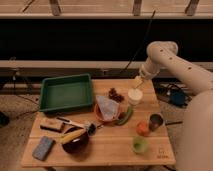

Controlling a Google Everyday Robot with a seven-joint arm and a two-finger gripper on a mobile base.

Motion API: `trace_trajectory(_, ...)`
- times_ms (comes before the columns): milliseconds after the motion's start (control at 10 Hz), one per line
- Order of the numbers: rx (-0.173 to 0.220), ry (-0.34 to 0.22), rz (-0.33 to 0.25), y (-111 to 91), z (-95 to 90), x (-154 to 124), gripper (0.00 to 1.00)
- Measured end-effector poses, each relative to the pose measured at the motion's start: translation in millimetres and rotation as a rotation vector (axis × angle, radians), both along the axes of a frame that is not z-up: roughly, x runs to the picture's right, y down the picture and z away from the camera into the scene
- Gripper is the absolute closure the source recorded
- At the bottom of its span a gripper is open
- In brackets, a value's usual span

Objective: Wipe table surface with towel

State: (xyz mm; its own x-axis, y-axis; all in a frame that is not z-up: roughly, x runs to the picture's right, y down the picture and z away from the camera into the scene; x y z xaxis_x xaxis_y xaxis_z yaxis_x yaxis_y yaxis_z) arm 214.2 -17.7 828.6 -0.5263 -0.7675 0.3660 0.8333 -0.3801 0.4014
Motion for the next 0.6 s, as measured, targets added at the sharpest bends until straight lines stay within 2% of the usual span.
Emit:
trace_trajectory(400,0.001,0.001,-0.003,0.2,0.5,-0.4,0.38)
trace_trajectory(600,0.006,0.000,-0.024,2.4,2.9,-7.1,0.38)
